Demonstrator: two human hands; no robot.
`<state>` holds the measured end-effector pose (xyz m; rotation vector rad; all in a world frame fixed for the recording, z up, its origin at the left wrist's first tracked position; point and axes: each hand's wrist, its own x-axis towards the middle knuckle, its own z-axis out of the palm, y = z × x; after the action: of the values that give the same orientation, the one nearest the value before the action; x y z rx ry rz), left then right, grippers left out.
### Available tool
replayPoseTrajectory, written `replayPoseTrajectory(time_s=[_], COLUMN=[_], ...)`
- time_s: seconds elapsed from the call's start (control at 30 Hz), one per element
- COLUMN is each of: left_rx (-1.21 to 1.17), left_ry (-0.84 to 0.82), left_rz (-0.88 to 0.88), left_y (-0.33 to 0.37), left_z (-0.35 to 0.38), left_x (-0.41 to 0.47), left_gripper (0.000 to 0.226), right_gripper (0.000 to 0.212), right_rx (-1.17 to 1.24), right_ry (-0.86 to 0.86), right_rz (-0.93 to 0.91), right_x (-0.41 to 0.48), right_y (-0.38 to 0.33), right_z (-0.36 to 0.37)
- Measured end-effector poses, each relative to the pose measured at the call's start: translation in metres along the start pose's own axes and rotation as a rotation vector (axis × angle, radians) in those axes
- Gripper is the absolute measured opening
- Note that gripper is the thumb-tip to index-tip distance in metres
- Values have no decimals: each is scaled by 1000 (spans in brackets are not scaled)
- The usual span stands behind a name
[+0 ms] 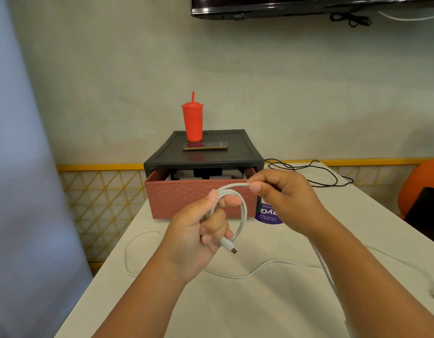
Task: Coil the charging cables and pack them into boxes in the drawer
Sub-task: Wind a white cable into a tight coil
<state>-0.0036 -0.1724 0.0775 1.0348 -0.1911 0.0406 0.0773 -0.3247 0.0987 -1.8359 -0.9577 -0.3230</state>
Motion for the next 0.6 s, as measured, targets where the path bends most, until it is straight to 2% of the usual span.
replayPoseTrajectory(time_s=[0.1,0.23,0.43,0.6], left_rx=[-210,-301,-152,100], left_ry=[11,44,85,119], left_rz=[42,104,153,209], left_y=[4,5,2,2], left_z=[-1,-6,-7,-8], left_x=[3,5,5,5], left_gripper=[41,45,49,58], right_gripper=[15,28,37,23], right_rx=[102,88,-80,-386], right_ry=[52,34,-73,-196], right_rz=[38,41,119,100], right_x=[-14,-38,-46,-53], right_y=[11,19,15,4], right_z=[18,48,62,60])
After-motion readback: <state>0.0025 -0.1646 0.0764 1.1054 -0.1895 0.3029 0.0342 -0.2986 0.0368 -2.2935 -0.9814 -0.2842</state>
